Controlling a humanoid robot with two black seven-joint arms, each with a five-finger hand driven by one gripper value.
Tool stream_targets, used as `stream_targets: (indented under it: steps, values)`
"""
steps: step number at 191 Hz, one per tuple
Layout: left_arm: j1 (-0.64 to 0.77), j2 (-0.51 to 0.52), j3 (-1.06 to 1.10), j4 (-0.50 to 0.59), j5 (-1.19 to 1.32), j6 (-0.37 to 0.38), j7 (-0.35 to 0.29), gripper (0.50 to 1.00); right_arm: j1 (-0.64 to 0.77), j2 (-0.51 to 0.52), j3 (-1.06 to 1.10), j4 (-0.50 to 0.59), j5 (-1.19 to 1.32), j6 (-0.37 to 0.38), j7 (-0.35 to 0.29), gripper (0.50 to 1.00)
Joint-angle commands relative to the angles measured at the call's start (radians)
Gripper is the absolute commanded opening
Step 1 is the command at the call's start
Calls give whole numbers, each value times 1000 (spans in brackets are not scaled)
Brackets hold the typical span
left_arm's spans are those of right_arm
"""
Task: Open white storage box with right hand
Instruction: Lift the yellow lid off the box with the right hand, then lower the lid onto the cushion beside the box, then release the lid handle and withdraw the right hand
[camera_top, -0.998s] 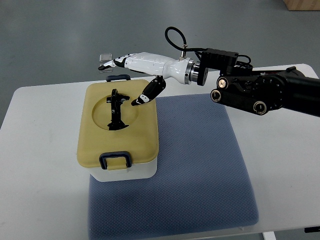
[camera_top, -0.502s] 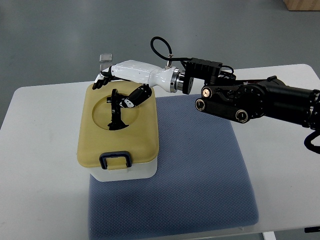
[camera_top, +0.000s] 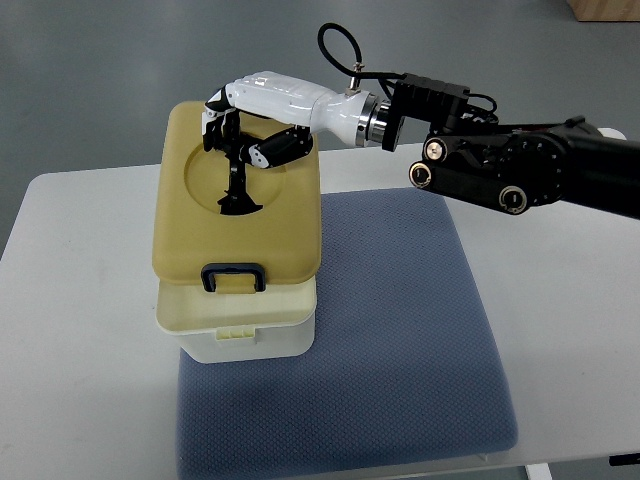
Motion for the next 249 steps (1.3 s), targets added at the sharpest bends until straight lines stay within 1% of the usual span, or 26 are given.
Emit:
stream_targets:
  steps: [1, 5, 26, 38, 55, 77, 100, 116, 143, 165, 203, 204, 205, 206, 207, 208, 209, 210, 211, 212, 214, 232, 249]
  values:
    - [0, 0, -1, 5, 0, 0, 0, 1000, 31, -122, 1, 85, 2, 15, 3, 500]
    - [0, 0, -1, 5, 0, 0, 0, 1000, 32, -134, 1, 93, 2, 19, 5, 500]
    - [2, 0, -1, 3, 0, 0, 0, 1000, 37, -281, 3, 182, -3, 49, 17, 500]
    - [3, 0, -1, 0, 0, 0, 0, 1000, 32, -343, 3, 208, -3, 57, 25, 500]
    - [5, 0, 1, -4, 0, 0, 1, 1000, 12, -433, -3, 230, -6, 60, 52, 500]
    - [6, 0, 1, -1, 0, 0, 1, 1000, -58, -505, -11, 231, -18, 60, 77, 500]
    - [6, 0, -1, 6, 0, 0, 1, 1000, -149, -548, -13, 222, -53, 60, 77, 500]
    - [8, 0, -1, 6, 0, 0, 3, 1000, -216, -548, -13, 213, -64, 54, 77, 500]
    - [8, 0, 2, 2, 0, 0, 1, 1000, -319, -519, -10, 193, -87, 43, 77, 500]
    - [8, 0, 4, -3, 0, 0, 3, 1000, -394, -424, -13, 152, -107, -14, 77, 500]
    - [6, 0, 1, 6, 0, 0, 3, 1000, -498, -308, -13, 93, -152, -52, 77, 500]
    - [8, 0, -1, 6, 0, 0, 3, 1000, -501, -303, -13, 92, -150, -52, 77, 549]
    - [8, 0, -1, 6, 0, 0, 3, 1000, -501, -303, -13, 92, -150, -52, 77, 549]
    - [8, 0, -1, 6, 0, 0, 3, 1000, -505, -298, -11, 90, -150, -54, 77, 659]
    - [8, 0, -1, 6, 0, 0, 3, 1000, -505, -298, -11, 90, -150, -54, 77, 660]
    - [6, 0, -1, 6, 0, 0, 3, 1000, -506, -295, -11, 89, -150, -55, 77, 775]
    - [6, 0, -1, 6, 0, 0, 3, 1000, -506, -295, -11, 89, -150, -55, 77, 776]
    - [6, 0, -1, 6, 0, 0, 3, 1000, -508, -292, -11, 89, -150, -55, 77, 863]
    - [6, 0, -1, 6, 0, 0, 3, 1000, -508, -292, -11, 89, -150, -55, 77, 864]
    - [8, 0, -1, 8, 0, 0, 3, 1000, -509, -289, -10, 89, -150, -55, 77, 939]
    - [8, 0, -1, 8, 0, 0, 2, 1000, -511, -288, -10, 89, -150, -55, 77, 946]
    - [8, 0, 1, 6, 0, 0, 3, 1000, -512, -281, -11, 90, -150, -55, 77, 944]
    - [6, 0, 1, 6, 0, 0, 3, 1000, -506, -303, -13, 101, -152, -47, 77, 944]
